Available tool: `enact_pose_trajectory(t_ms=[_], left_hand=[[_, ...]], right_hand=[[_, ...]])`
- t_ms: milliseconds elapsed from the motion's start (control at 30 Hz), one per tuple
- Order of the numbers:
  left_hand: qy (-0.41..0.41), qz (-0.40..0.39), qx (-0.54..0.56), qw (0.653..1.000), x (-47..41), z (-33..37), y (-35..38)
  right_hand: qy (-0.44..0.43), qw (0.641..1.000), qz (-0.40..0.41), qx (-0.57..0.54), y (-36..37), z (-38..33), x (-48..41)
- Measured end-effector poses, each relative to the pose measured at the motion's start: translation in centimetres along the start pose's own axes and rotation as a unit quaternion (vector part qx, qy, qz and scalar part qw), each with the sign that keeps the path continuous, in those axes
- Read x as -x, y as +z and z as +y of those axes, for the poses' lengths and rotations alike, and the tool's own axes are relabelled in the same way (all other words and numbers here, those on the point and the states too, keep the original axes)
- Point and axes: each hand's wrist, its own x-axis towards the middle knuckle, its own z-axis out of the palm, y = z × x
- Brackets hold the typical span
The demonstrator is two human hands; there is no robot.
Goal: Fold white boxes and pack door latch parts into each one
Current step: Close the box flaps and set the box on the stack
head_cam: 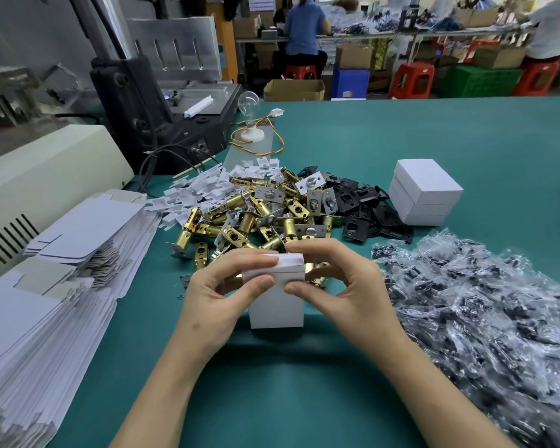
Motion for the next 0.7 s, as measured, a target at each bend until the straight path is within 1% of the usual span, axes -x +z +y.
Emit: enact_pose_trajectory(t_ms=[167,367,567,700], left_hand=[[0.004,-0.003,0.002,1.000,0.00,0.00,0.19],[0.031,-0.017,-0.026,0.999,-0.06,-0.35,0.32],[0.037,-0.004,-0.038,0.999,-0.05,-0.27,0.62],[0.026,0.015,-0.022,0.999,-0.03,-0.15,0.59]], right_hand=[[-0.019,1.000,0.012,0.012,0.21,0.08,0.03],[-0.029,0.999,0.007,0.021,0.19,0.00,-0.10],[-0.041,0.996,-0.007,0.082,0.06,0.02,-0.06],[-0.018,0.999,0.006,0.048,0.22,-0.08,-0.07]])
